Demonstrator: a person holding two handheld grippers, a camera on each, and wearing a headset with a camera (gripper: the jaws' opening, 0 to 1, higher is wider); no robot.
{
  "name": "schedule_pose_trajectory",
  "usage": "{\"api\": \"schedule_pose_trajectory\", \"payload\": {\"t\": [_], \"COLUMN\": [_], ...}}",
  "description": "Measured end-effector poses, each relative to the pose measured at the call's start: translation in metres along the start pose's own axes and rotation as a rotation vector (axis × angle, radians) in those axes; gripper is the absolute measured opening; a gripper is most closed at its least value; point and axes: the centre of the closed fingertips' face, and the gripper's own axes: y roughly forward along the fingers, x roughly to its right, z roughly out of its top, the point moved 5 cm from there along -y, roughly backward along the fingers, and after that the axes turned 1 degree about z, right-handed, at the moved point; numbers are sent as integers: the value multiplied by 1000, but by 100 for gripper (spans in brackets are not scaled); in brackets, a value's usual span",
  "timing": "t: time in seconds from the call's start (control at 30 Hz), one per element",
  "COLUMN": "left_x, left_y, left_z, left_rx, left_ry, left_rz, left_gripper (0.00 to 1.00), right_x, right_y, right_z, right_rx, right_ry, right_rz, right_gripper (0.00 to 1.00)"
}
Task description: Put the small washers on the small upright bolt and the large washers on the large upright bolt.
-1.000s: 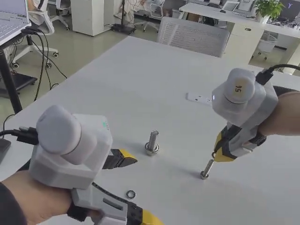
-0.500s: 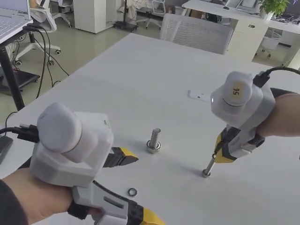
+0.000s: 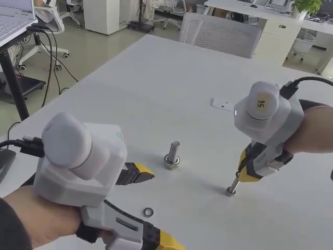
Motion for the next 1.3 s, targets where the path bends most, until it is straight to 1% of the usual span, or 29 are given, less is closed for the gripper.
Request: {"api": "schedule_pose_trajectory", "payload": {"t": [0.27, 0.67, 0.93, 1.3], "left_x": [-1, -3, -4, -2], "left_y": [0, 2, 3, 3], "left_z": [2, 4, 4, 1], "left_rx": [0, -2, -6, -12], "left_ry": [-2, -4, -4, -5], "left_rz": [-1, 0, 0, 0], "left_gripper": [81, 81, 81, 81], "right_x": [3, 8, 8, 10], "right_y": [3, 18, 34, 44], "right_z": [-1, -6, -8, -9], "right_rx": [2, -3, -7, -4], "right_ry": [6, 26, 37, 47], "right_rz": [8, 29, 46, 52], "right_gripper": [14, 14, 14, 14]}}
